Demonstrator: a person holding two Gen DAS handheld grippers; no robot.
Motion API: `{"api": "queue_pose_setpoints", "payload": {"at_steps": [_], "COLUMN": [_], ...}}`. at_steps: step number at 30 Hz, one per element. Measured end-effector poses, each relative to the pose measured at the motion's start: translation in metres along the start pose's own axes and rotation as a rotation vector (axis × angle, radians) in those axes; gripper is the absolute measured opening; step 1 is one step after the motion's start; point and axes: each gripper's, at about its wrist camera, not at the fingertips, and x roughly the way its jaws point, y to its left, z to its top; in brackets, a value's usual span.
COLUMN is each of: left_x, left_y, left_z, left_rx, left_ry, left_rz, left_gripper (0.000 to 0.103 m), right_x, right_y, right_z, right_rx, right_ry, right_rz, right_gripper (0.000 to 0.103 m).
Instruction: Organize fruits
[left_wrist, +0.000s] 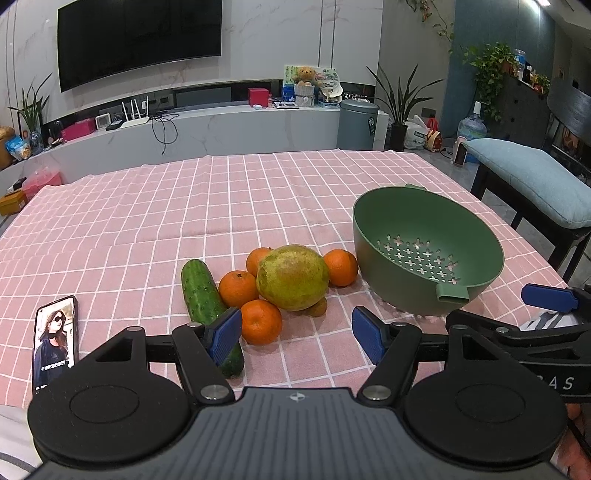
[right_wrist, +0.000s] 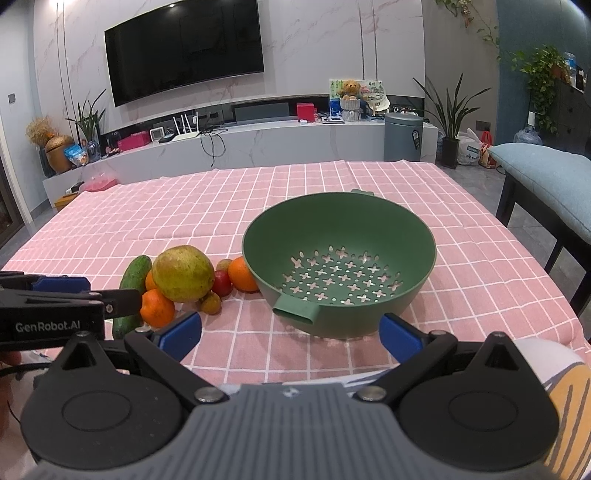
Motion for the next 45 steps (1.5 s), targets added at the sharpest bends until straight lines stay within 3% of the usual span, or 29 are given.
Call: {"api": "queue_pose_setpoints", "payload": {"at_steps": [10, 18, 22, 27, 33, 45], "left_x": [0.006, 0.028, 0.042, 0.066, 0.089, 0.116], "left_y": [0.030, 0.059, 0.070, 0.087, 0.101, 0.118], "left_z": [0.021, 0.041, 0.046, 0.047, 0.043, 0.032], "left_rx": [-0.034, -0.060, -0.071, -0.129, -0.187, -0.273], "left_ry": [0.057, 0.126, 0.157, 0.211, 0.265, 0.335], "left_rz": [-0.017, -0.003, 0.007, 0.011, -0.001, -0.015], "left_gripper": [0.078, 0.065, 0.064, 0.064, 0.064, 0.058], "right_x": [0.005, 0.029, 0.051, 0.072, 0.097, 0.131], "right_y": [0.009, 0.048, 0.062, 0.078, 0.090, 0.100], "right_z": [0.017, 0.044, 0.054, 0.061, 0.062, 0.053], "right_rx": [-0.049, -0.268, -0.300, -0.333, -0.364, -0.419], "right_ry": [0.012, 0.005, 0.042, 0.053, 0.078, 0.114], "right_rz": [0.060, 0.107, 0.138, 0.159, 0.204, 0.257], "right_gripper": [0.098, 0.098, 0.092, 0.090, 0.078, 0.078]}}
